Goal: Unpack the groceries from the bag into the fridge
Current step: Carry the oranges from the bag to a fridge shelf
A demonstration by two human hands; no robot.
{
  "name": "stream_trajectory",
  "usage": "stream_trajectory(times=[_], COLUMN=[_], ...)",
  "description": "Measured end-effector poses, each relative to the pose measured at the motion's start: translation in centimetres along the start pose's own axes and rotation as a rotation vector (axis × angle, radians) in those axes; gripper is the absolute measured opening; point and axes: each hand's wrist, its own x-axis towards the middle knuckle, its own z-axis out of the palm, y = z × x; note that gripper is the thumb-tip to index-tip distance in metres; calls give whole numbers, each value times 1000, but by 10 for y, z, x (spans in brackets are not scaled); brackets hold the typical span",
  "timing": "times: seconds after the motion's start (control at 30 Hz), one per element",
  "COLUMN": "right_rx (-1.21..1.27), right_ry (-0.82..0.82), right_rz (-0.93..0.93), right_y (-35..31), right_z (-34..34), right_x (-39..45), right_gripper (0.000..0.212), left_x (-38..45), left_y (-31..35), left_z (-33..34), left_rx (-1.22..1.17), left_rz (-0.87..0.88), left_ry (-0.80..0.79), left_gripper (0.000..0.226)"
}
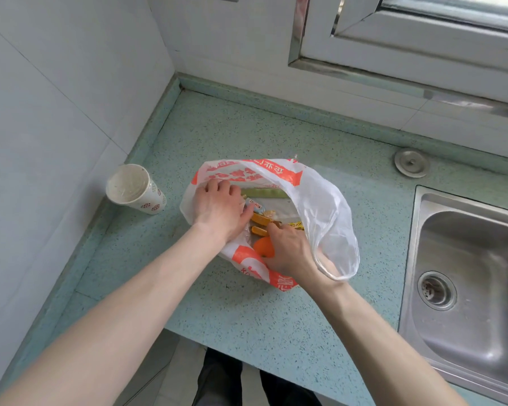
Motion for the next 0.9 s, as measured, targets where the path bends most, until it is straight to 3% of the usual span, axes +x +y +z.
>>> stream_trajectory(times=[0.17,0.27,0.5,0.6,0.73,0.9], right_rx=[33,85,62,113,85,12], right_ry=[72,62,65,49,83,211], right_rz=[-12,-25,-12,-9,-8,8], right_y=[3,4,2,3,8,14], right_z=[-1,1,4,5,3,-15], right_x=[-3,-2,-4,-3,-8,-23], right_gripper=[57,49,45,50,60,62], left_x=[-3,-8,-11,-4,-12,-35], left_y=[4,2,-7,-2,1,1], left_z=[-4,-8,-7,-13,-15,-15], left_rx=[-1,-13,373,351,306,44], left_rz=[-20,-21,81,91,119,134], left_ry=[-36,-48,-37,-27,21,192], left_gripper=[64,62,66,52,67,76])
